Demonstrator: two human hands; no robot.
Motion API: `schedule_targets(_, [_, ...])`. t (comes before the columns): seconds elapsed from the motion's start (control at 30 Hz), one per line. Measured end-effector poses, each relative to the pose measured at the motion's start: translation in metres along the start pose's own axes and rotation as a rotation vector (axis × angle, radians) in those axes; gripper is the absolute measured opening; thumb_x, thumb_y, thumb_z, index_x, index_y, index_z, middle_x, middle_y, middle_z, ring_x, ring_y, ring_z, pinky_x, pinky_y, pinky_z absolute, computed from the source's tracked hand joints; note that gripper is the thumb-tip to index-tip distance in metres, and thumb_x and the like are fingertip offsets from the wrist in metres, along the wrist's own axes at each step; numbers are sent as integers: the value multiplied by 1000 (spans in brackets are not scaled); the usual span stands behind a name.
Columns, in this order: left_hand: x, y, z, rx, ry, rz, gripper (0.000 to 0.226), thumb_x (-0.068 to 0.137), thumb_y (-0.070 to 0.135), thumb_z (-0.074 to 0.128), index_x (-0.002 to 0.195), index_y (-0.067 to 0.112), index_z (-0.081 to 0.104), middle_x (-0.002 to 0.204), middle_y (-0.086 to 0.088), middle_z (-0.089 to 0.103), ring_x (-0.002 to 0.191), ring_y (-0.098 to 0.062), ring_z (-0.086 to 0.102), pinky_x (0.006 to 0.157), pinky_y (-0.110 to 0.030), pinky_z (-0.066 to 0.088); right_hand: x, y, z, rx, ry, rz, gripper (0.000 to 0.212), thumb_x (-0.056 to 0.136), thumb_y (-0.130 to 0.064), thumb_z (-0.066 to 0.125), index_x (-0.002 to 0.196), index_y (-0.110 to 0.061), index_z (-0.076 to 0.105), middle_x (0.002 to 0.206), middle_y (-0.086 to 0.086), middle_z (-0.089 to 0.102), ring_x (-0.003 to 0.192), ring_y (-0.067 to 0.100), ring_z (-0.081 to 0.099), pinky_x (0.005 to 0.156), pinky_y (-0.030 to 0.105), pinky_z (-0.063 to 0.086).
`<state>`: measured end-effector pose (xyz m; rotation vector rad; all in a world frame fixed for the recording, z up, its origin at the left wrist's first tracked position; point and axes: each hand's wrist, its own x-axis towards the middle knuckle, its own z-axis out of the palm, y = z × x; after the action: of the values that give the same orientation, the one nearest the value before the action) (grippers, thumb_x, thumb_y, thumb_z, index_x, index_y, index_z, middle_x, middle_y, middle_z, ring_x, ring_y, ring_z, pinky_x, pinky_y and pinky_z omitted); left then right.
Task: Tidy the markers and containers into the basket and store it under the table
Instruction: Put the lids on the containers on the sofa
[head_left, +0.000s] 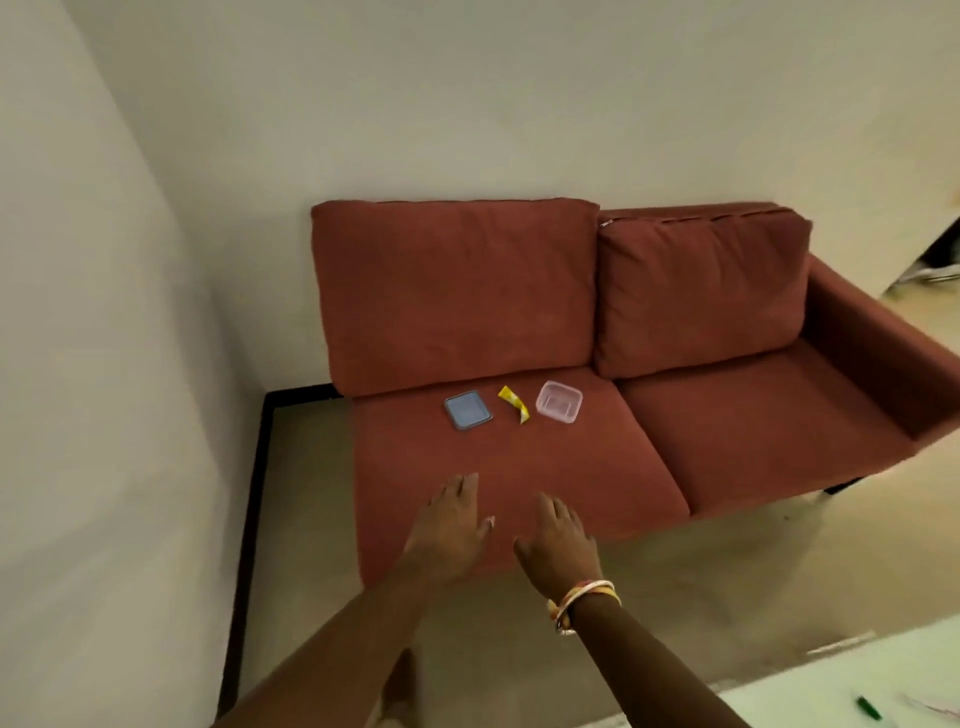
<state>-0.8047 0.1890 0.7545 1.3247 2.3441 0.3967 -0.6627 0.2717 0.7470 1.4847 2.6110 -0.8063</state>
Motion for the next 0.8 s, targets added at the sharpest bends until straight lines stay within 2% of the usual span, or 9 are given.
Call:
schedule_targets(0.07, [42,-4,-9,-20,-18,43,71,100,42,46,156,14,12,163,-8,17,150,-24,16,119,-41,26,38,-10,-10,14,19,53,73,85,-34,58,149,-18,28,157,2,31,144,27,28,113,49,32])
schedule_targets(0.17, [97,-9,-24,16,-64,109,72,101,42,45,157,14,9,163,-9,14,151,-24,12,120,-39,23,86,-26,-22,43,50,97,73,85,-34,59,149,-18,27,157,2,30,145,25,28,114,47,33])
schedule_targets(0.47, [240,8,-39,62,-157,222,69,100,38,49,154,11,15,159,-9,24,147,-22,24,116,-34,26,205,-25,-50,81,85,194,68,85,-35,59,146,-18,33,154,2,34,142,22,33,109,44,39])
schedule_targets(0.67, [324,21,-22,15,-217,103,68,98,37,53,153,13,21,156,-7,31,143,-21,31,113,-36,35,304,9,-51,62,-75,151,69,83,-32,58,145,-17,33,151,3,37,137,25,38,105,44,43])
schedule_targets(0.8, [376,16,-12,-19,-272,-100,68,98,40,52,152,12,22,154,-7,36,140,-21,36,109,-35,39,373,26,-62,59,-200,42,62,79,-24,60,137,-18,38,139,2,46,124,25,50,95,40,49])
